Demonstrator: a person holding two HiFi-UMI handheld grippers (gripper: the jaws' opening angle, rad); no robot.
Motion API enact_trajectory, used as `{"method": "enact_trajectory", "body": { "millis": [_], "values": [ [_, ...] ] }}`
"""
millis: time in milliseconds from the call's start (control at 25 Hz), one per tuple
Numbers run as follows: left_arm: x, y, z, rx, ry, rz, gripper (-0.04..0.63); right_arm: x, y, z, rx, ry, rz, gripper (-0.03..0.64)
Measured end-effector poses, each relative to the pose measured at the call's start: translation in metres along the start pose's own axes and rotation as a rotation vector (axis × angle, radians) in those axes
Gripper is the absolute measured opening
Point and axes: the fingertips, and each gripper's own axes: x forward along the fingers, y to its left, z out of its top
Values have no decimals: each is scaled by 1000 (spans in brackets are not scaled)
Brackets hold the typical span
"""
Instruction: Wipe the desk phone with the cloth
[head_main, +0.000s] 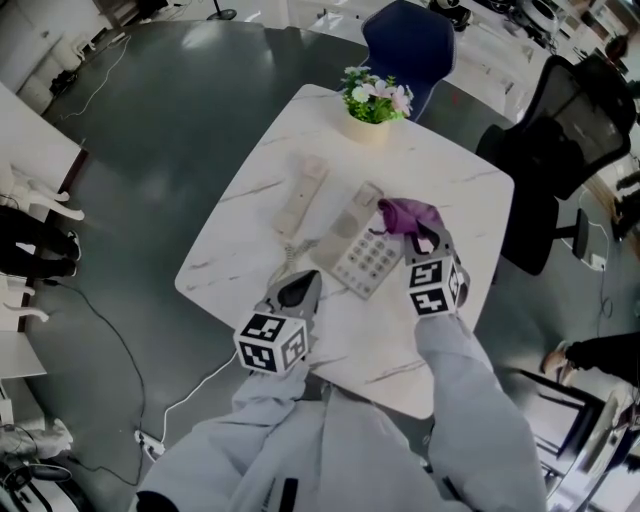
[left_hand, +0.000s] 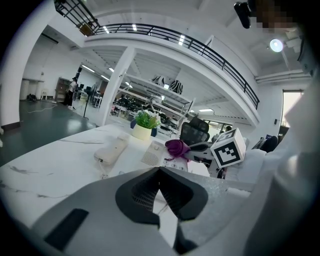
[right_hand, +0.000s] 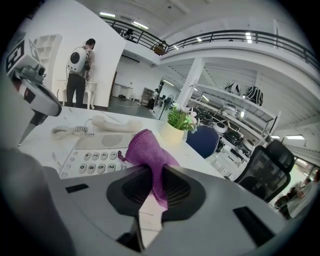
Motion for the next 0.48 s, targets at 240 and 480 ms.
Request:
{"method": "enact_trajectory", "body": {
  "millis": [240,480],
  "values": [
    [-5,-1,-2,0,-1,-3,-2,-5,15,-4,-5,12,16,40],
    [-9,-2,-3,1,-1,-3,-2,-10,27,-7,-8,20,35,40]
  ]
}}
